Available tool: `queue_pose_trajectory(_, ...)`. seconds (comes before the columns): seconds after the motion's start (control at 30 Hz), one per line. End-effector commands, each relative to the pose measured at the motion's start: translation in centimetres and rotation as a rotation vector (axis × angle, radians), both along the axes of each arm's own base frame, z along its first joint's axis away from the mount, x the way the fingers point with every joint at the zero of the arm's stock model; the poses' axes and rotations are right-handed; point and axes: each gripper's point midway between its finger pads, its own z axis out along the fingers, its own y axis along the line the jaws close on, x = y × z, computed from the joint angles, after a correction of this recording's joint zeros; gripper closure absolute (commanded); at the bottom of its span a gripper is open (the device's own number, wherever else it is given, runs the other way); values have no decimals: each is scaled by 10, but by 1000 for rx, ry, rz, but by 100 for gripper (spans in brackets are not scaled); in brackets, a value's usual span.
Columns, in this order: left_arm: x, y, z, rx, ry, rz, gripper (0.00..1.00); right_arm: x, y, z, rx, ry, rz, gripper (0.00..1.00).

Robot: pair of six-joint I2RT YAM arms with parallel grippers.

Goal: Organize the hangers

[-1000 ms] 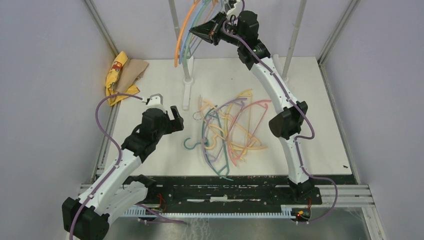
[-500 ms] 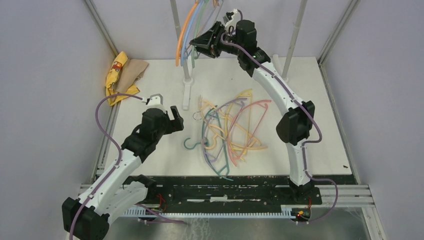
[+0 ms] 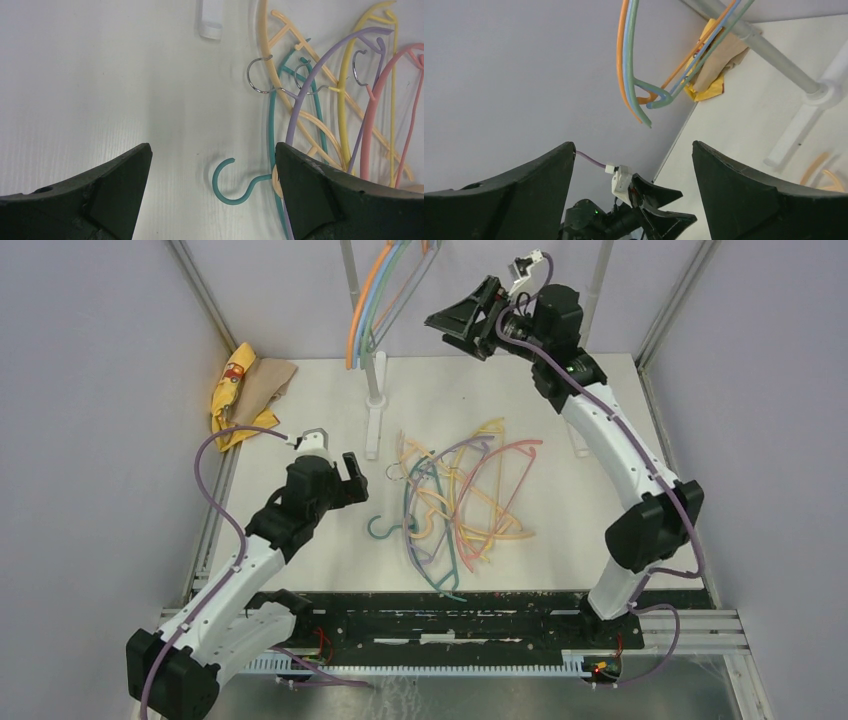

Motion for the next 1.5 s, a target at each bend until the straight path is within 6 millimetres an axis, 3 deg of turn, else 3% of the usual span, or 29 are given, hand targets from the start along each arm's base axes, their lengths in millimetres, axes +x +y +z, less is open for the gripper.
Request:
queue_pose_trajectory(0.0, 8, 4, 14, 14, -32, 17, 0, -30, -25, -2, -180, -116, -50, 7)
queue_pose_trajectory(0.2, 9, -2, 3, 8, -5, -2, 0, -85, -51, -137, -597, 15, -64, 14)
queue_pose_trajectory(0.33, 10, -3, 0, 13, 7, -9, 0, -123, -75, -240, -774, 216, -32, 28)
queue_pose_trajectory(0.4, 11, -4, 0, 12, 4, -8, 0, -141, -81, -277, -824, 284, -4, 38)
queue_pose_trajectory(0.5, 12, -6, -2, 9, 10, -13, 0, -162, -80, -315, -882, 340, 38, 40)
queue_pose_trajectory(0.7, 11, -6, -12, 9, 29, -15, 0, -187, -62, -348, -915, 382, 103, 40)
queue_pose_trajectory(1.2, 3, -6, -14, -17, 26, -16, 0, -201, -49, -387, -1005, 406, 133, 44)
queue_pose_trajectory(1.27, 3, -6, -14, -17, 28, -16, 0, -201, -48, -388, -1010, 404, 131, 52)
queue_pose_trajectory(1.4, 3, -6, -13, -18, 26, -16, 0, -200, -51, -383, -1015, 394, 114, 87)
queue_pose_trajectory(1.47, 4, -6, -11, -18, 22, -14, 0, -200, -55, -375, -1022, 380, 95, 99)
